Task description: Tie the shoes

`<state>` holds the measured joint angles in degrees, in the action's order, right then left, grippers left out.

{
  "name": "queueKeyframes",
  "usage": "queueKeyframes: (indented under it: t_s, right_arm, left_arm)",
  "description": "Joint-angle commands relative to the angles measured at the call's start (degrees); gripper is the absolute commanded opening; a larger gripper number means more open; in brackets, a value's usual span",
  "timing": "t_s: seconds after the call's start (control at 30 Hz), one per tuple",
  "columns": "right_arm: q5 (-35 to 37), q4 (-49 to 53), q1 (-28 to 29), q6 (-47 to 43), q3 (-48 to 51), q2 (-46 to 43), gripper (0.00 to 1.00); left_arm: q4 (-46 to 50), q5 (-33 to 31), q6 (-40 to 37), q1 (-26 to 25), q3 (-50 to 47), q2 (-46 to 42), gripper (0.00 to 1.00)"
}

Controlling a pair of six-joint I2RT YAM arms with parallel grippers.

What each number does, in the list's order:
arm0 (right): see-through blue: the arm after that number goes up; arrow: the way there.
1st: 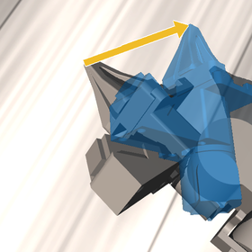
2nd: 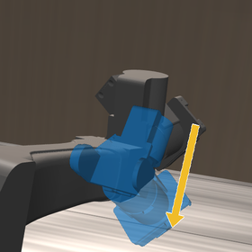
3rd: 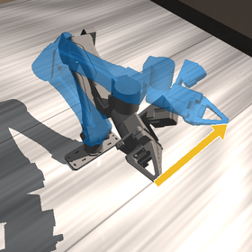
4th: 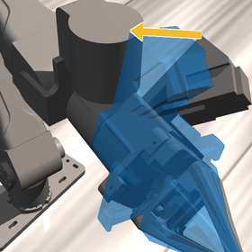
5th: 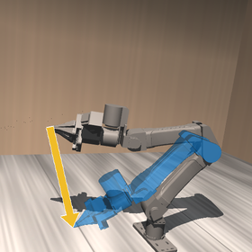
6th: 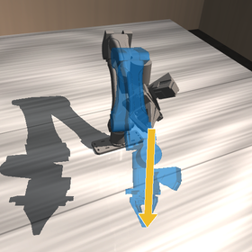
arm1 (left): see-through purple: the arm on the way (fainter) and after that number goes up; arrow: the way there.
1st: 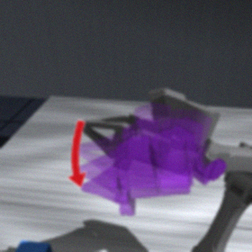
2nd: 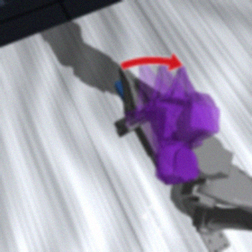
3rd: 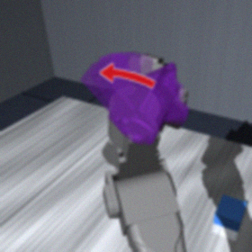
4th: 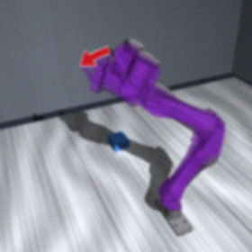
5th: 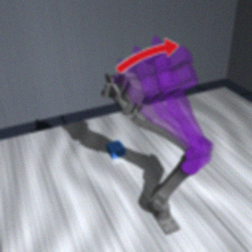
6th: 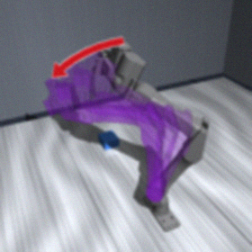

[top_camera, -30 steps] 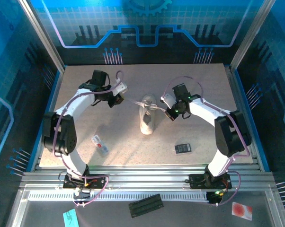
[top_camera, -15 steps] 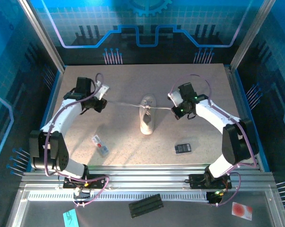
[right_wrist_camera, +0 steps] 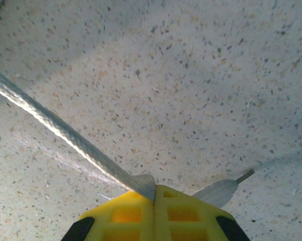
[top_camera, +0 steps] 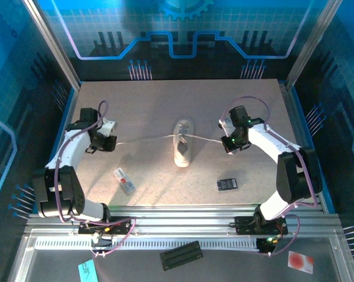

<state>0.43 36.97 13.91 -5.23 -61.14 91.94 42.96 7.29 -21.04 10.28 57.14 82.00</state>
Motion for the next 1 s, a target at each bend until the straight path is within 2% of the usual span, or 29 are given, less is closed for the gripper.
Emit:
queueKeyframes:
  t_s: [0.0,0.3,0.37,0.43,0.5,0.63,0.67,0.77,0.87,0.97]
  right_arm:
    - [1.0,4.2,-1.5,1.4,-0.6,1.5,0.0]
    - [-2.0,3.9,-1.7,1.5,-2.0,2.2,0.01]
    - [-3.2,3.2,-1.4,1.2,-2.5,0.7,0.12]
    - [-5.4,2.8,-1.3,0.5,-3.4,-1.2,0.27]
    - [-7.2,2.8,-1.3,-0.1,-4.7,-2.9,0.36]
    - [-10.8,3.0,-1.2,-1.5,-7.0,-5.8,0.45]
    - [-11.7,2.9,-1.0,-1.9,-7.2,-6.3,0.46]
    - [-13.4,1.3,0.4,-3.6,-6.4,-7.3,0.47]
    - [-12.6,-0.9,3.7,-6.5,-4.4,-6.4,0.49]
    - [-9.1,-2.0,7.9,-10.0,-3.5,-3.5,0.51]
  left_arm:
    - [4.8,-2.5,-0.1,2.2,-2.0,-2.1,0.0]
    - [4.1,0.5,-1.0,3.6,-2.9,-3.4,0.0]
    - [4.0,1.3,-1.4,3.6,-2.9,-3.7,0.02]
    - [4.0,1.9,-1.7,3.6,-2.7,-4.7,0.17]
    - [4.1,2.4,-2.0,3.6,-3.0,-6.1,0.3]
    - [4.9,3.2,-3.0,3.6,-3.5,-9.7,0.43]
    - [4.9,3.9,-3.3,3.6,-3.6,-10.6,0.44]
    - [3.6,11.1,-5.0,3.2,-3.8,-13.2,0.45]
    - [-1.3,17.5,-6.1,-1.4,-4.9,-14.4,0.46]
    - [-6.0,15.9,-11.5,-10.6,-5.7,-12.8,0.48]
